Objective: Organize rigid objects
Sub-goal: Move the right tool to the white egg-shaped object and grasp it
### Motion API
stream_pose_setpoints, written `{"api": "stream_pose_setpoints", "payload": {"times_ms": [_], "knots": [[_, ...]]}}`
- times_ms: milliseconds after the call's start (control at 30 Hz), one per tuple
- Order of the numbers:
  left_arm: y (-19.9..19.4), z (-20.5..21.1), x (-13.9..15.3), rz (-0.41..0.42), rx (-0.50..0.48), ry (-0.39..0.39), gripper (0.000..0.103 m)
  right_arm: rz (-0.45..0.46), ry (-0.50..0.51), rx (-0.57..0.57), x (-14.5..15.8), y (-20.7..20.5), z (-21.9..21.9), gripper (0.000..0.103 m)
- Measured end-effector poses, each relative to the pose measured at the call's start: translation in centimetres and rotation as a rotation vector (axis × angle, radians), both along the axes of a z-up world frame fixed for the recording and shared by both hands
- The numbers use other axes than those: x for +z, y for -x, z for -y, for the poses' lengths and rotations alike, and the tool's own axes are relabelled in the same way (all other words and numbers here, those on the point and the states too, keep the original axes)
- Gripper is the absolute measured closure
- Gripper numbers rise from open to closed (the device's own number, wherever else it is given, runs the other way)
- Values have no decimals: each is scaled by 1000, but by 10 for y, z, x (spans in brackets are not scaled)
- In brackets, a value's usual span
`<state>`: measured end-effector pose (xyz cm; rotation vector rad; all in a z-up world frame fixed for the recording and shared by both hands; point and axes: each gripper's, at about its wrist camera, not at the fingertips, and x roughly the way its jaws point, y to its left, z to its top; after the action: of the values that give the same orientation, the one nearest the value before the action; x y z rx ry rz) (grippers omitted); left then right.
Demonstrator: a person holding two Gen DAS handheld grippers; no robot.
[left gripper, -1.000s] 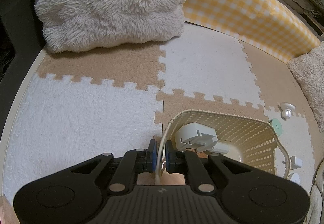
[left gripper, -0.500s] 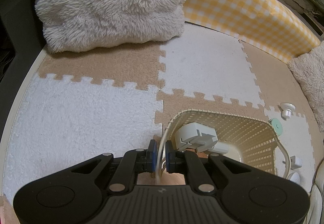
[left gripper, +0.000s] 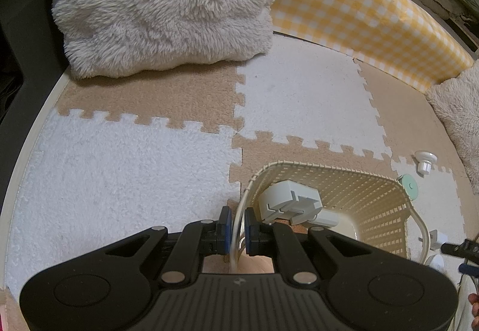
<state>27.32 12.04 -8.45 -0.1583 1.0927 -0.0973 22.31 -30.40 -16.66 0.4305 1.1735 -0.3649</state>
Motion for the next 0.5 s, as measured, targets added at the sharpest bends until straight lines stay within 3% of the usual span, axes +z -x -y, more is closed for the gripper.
{"api": "stream_pose_setpoints", "payload": {"times_ms": [267, 500], "knots": [[0, 0, 0, 0, 0, 0, 95, -105, -21, -23, -24, -3, 1, 26], [0, 0, 0, 0, 0, 0, 95, -125, 11, 16, -29, -8, -7, 30]]}}
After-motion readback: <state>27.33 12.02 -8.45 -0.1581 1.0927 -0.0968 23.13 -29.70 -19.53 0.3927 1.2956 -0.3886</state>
